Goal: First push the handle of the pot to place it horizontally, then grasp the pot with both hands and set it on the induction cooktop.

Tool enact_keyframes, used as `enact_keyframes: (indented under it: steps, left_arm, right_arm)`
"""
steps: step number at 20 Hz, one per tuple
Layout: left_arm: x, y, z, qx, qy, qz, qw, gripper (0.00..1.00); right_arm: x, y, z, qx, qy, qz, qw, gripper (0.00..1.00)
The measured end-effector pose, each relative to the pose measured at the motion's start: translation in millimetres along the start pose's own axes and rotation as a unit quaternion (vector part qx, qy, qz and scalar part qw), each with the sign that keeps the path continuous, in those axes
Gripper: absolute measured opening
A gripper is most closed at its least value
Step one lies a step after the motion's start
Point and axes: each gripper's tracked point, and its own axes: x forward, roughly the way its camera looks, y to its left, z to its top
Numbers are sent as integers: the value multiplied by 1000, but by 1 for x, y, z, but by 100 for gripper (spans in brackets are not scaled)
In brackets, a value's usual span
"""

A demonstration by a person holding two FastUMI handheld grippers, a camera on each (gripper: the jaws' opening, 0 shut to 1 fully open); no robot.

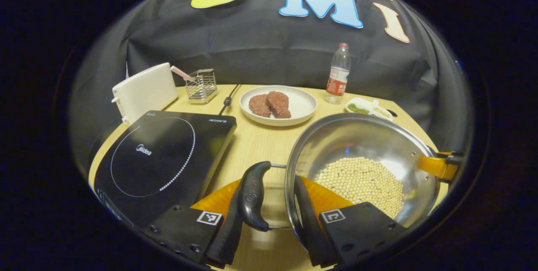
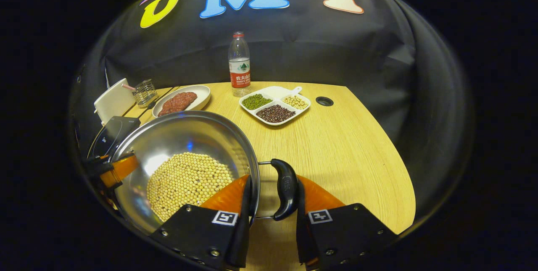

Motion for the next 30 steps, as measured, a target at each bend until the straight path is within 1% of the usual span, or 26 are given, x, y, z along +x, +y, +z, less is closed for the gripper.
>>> enact_keyframes:
  steps: [1, 2, 3, 4, 5, 7, 9, 10, 11, 18, 19, 20, 21, 22, 23, 24, 25, 26, 27, 30]
  left_arm:
    - [-3, 2, -2, 1, 3, 2, 1000, 74]
    - [-7, 3, -1, -4, 1, 1, 1000, 67]
    - [-11, 3, 1, -5, -3, 3, 1000, 67]
    - [-16, 4, 5, -6, -8, 5, 1000, 75]
    - [-20, 6, 10, -6, -12, 5, 1000, 71]
    - [-29, 11, 21, -8, -22, 4, 1000, 70]
    - [-37, 19, 30, -5, -25, 2, 1000, 70]
    - [-40, 26, 34, -5, -27, 0, 1000, 66]
    - [-42, 32, 38, -5, -28, -4, 1000, 70]
    - [-47, 86, 64, 20, -39, -25, 999, 70]
    - [-47, 94, 66, 22, -39, -28, 999, 75]
    - [-46, 102, 67, 24, -40, -30, 998, 70]
    - [-46, 110, 70, 25, -41, -33, 998, 75]
    - [-46, 117, 71, 27, -41, -35, 998, 71]
    - [-45, 125, 73, 29, -43, -38, 998, 75]
    - [-44, 134, 76, 33, -43, -40, 998, 75]
    - [-42, 142, 78, 35, -44, -42, 998, 71]
    - [-42, 150, 80, 36, -46, -44, 997, 75]
    - [-42, 159, 82, 38, -47, -45, 997, 71]
    - [-38, 185, 87, 41, -49, -46, 997, 71]
  right_arm:
    - [-3, 1, 1, -3, -1, 1, 1000, 46]
    - [-6, 1, 2, -4, -3, 1, 1000, 46]
    - [-9, 2, 5, -5, -6, 3, 1000, 46]
    - [-14, 3, 9, -8, -11, 2, 1000, 46]
    - [-17, 4, 13, -10, -14, 2, 1000, 46]
    - [-27, 8, 21, -9, -18, 3, 1000, 46]
    - [-37, 16, 28, -11, -20, -3, 1000, 46]
    - [-42, 21, 31, -13, -23, -7, 1000, 46]
    - [-47, 27, 35, -9, -26, -10, 1000, 46]
    - [-67, 77, 40, 21, -23, -29, 999, 46]
    - [-68, 84, 41, 22, -23, -32, 999, 46]
    - [-70, 92, 42, 24, -24, -35, 999, 46]
    - [-72, 99, 41, 27, -24, -37, 999, 46]
    - [-74, 107, 42, 30, -24, -40, 998, 46]
    - [-76, 115, 42, 34, -25, -43, 998, 46]
    - [-77, 122, 43, 37, -26, -45, 998, 46]
    - [-77, 131, 42, 39, -25, -47, 998, 46]
    - [-78, 139, 42, 43, -26, -49, 998, 46]
    - [-79, 147, 43, 45, -27, -51, 997, 46]
    - [-80, 172, 46, 48, -30, -55, 997, 46]
